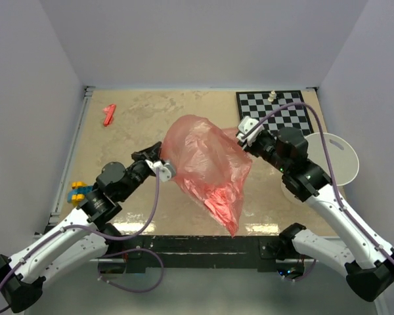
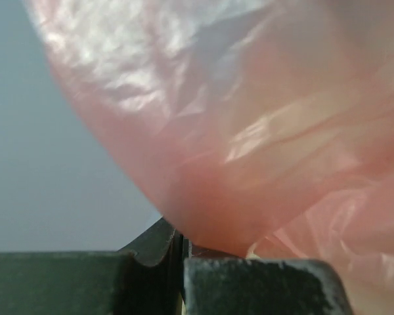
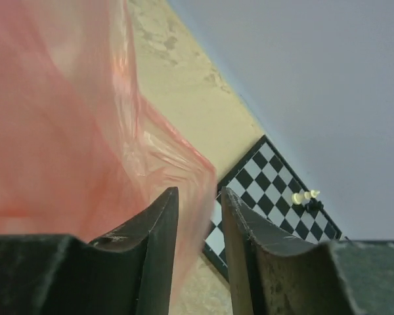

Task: Put the trash bags into the trash bin

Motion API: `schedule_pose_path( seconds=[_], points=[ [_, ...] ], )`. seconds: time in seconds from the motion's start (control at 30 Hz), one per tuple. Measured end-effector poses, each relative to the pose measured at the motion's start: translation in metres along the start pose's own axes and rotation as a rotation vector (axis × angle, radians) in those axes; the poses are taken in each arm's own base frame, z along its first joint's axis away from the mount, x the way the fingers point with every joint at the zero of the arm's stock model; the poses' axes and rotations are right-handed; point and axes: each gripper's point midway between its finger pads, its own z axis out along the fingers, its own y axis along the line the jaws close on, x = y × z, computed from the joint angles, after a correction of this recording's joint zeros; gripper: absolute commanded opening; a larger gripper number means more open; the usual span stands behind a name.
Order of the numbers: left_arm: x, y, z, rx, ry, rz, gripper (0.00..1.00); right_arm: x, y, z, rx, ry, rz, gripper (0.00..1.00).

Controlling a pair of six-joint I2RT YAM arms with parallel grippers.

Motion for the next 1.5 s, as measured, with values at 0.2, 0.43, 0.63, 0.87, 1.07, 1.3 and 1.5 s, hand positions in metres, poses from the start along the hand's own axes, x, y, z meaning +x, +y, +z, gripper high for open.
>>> schedule_pose_path(
  seconds=[0.2, 0.43, 0.63, 0.87, 1.07, 1.3, 1.5],
  points=[
    [0.0, 0.071, 0.03, -0.251, 0.023, -0.024, 0.0, -0.08, -0.067, -0.029, 0.208, -0.163, 0.036, 0.0],
    [0.01, 0.214, 0.144, -0.482, 0.031, 0.081, 0.0, -0.154, -0.176, 0.032, 0.423, -0.288, 0.06, 0.35],
    [-0.056, 0.309, 0.179, -0.651, -0.146, 0.133, 0.0, -0.107, -0.26, 0.095, 0.508, -0.099, 0.208, 0.73],
    [-0.108, 0.33, 0.132, -0.754, -0.303, 0.171, 0.0, -0.014, -0.165, 0.027, 0.314, 0.303, 0.374, 0.86],
    [-0.115, 0.331, 0.12, -0.783, -0.326, 0.173, 0.0, -0.004, -0.127, -0.072, 0.347, 0.381, 0.395, 0.86],
    [-0.101, 0.325, 0.123, -0.781, -0.286, 0.174, 0.0, 0.062, -0.097, -0.114, 0.364, 0.601, 0.406, 0.81],
    [-0.089, 0.317, 0.126, -0.771, -0.255, 0.173, 0.0, 0.16, -0.046, -0.121, 0.256, 0.952, 0.452, 0.53]
  ],
)
